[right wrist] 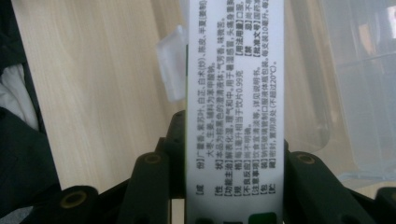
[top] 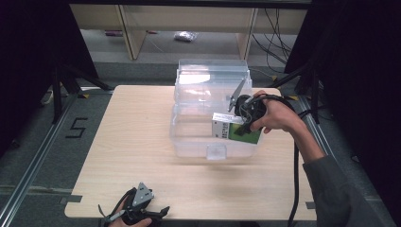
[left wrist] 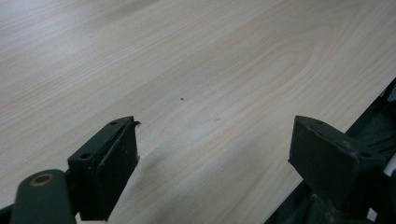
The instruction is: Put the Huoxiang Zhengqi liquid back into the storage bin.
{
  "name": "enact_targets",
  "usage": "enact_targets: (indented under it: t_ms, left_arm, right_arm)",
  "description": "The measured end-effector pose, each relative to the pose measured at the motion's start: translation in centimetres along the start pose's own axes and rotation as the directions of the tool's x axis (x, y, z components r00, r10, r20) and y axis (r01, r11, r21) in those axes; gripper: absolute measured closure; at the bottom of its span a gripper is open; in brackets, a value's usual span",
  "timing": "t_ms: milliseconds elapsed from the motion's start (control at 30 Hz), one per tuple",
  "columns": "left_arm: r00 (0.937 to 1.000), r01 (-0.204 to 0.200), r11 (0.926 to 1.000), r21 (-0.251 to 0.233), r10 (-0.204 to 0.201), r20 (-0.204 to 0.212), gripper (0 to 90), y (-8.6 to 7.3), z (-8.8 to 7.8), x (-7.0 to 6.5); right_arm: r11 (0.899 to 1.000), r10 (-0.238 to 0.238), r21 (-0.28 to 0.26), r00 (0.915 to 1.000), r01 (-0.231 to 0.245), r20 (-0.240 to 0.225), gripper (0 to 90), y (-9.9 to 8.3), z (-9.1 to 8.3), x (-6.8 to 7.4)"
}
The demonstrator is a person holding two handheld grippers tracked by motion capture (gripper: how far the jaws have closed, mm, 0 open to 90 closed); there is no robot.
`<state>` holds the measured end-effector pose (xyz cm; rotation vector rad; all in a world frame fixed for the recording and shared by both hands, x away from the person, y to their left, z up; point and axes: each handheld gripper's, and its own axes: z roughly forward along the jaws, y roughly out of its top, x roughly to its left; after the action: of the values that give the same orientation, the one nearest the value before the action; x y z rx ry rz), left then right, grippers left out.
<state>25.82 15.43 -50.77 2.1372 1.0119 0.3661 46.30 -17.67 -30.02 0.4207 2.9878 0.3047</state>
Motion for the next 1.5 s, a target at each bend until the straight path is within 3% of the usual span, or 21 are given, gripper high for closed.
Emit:
enact_targets:
  t_ms: [33, 100, 200, 400, 433, 500, 600, 733, 833, 933, 1000, 1033, 1067, 1100, 1167, 1200, 1267, 1467, 1500]
  left_arm:
    - [1.0000, 0.003, 1.0000, -0.003, -0.003, 0.001, 14.9, 0.0, 0.0, -0.1]
    - [1.0000, -0.001, 1.0000, -0.001, 0.001, 0.001, 14.9, 0.0, 0.0, 0.0]
    - [1.0000, 0.005, 1.0000, -0.001, -0.005, 0.001, 14.9, 0.0, 0.0, 0.0]
    - [1.0000, 0.002, 1.0000, 0.003, -0.002, 0.004, 14.9, 0.0, 0.0, 0.0]
    - [1.0000, 0.007, 1.0000, -0.001, -0.007, 0.003, 14.9, 0.0, 0.0, 0.0]
    - [0.9999, 0.011, 0.9999, -0.004, -0.011, 0.006, 14.9, 0.0, 0.1, 0.0]
    - [0.9999, 0.000, 0.9999, 0.017, -0.001, 0.017, 14.9, 0.0, 0.0, 0.0]
    - [0.9999, 0.010, 0.9999, -0.005, -0.010, 0.004, 14.9, 0.0, 0.1, 0.0]
    - [0.9994, 0.033, 0.9993, -0.017, -0.033, 0.014, 14.8, -0.1, 0.1, -0.1]
    - [1.0000, -0.004, 1.0000, 0.001, 0.004, 0.006, 14.9, 0.0, 0.1, 0.1]
    - [0.9997, 0.012, 0.9998, 0.015, -0.012, 0.021, 14.8, 0.0, 0.0, 0.0]
    - [0.9999, 0.004, 1.0000, 0.004, -0.004, 0.011, 14.9, 0.0, 0.1, 0.0]
    - [1.0000, 0.002, 1.0000, 0.002, -0.002, 0.007, 14.9, 0.0, 0.0, 0.0]
    - [0.9999, 0.010, 0.9999, -0.002, -0.010, 0.006, 14.9, 0.0, 0.1, 0.0]
    - [0.9996, 0.020, 0.9998, 0.002, -0.020, 0.020, 14.9, 0.0, 0.1, -0.1]
    - [0.9999, 0.002, 0.9999, 0.016, -0.002, 0.012, 14.9, 0.0, 0.0, 0.1]
    - [0.9999, 0.003, 0.9999, 0.011, -0.003, 0.013, 14.8, 0.0, 0.0, 0.0]
    - [0.9999, 0.003, 0.9999, 0.014, -0.003, 0.013, 14.9, 0.0, 0.0, 0.1]
    - [0.9999, 0.008, 0.9999, 0.011, -0.008, 0.013, 14.9, 0.0, 0.0, 0.0]
  right_arm:
    - [1.000, -0.027, -0.012, 0.9996, 0.027, 0.004, 65.3, 0.1, 0.3, -0.7]
    - [0.999, -0.033, -0.007, 0.9994, 0.033, 0.006, 65.3, 0.1, 0.6, -1.3]
    - [1.000, -0.008, -0.008, 1.0000, 0.008, 0.005, 65.3, 0.1, 1.0, -1.9]
    - [1.000, 0.002, 0.005, 1.0000, -0.002, 0.004, 65.2, 0.0, 2.1, -3.4]
    - [1.000, -0.016, 0.003, 0.9999, 0.016, 0.000, 65.3, 0.0, 2.4, -3.7]
    - [1.000, 0.008, 0.011, 1.0000, -0.008, 0.000, 65.3, -0.1, 2.8, -4.0]
    - [1.000, 0.000, 0.015, 1.0000, 0.000, -0.004, 65.3, -0.2, 3.6, -4.6]
    - [1.000, 0.016, 0.024, 0.9999, -0.015, -0.005, 65.2, -0.2, 4.7, -5.2]
    - [0.999, 0.018, 0.033, 0.9998, -0.017, -0.007, 65.3, -0.3, 5.4, -5.5]
    - [0.999, 0.010, 0.051, 0.9999, -0.009, -0.013, 65.3, -0.3, 6.1, -5.8]
    - [0.999, -0.001, 0.033, 0.9999, 0.002, -0.011, 65.2, -0.4, 6.4, -6.0]
    - [0.999, 0.014, 0.038, 0.9999, -0.013, -0.008, 65.2, -0.5, 6.5, -6.0]
    - [0.999, -0.003, 0.032, 0.9999, 0.003, -0.014, 65.2, -0.6, 6.6, -6.2]
    - [0.999, 0.024, 0.043, 0.9995, -0.023, -0.019, 65.2, -0.7, 6.8, -6.1]
    - [0.999, 0.009, 0.045, 0.9998, -0.008, -0.018, 65.2, -0.8, 7.1, -6.3]
    - [0.999, 0.014, 0.049, 0.9998, -0.013, -0.017, 65.3, -0.8, 7.3, -6.4]
    - [0.997, 0.033, 0.064, 0.9992, -0.031, -0.022, 65.2, -0.9, 7.5, -6.4]
    - [0.998, 0.028, 0.058, 0.9991, -0.026, -0.031, 65.1, -1.1, 8.2, -6.4]
    - [0.997, 0.053, 0.062, 0.9982, -0.051, -0.029, 65.1, -1.2, 8.3, -6.3]
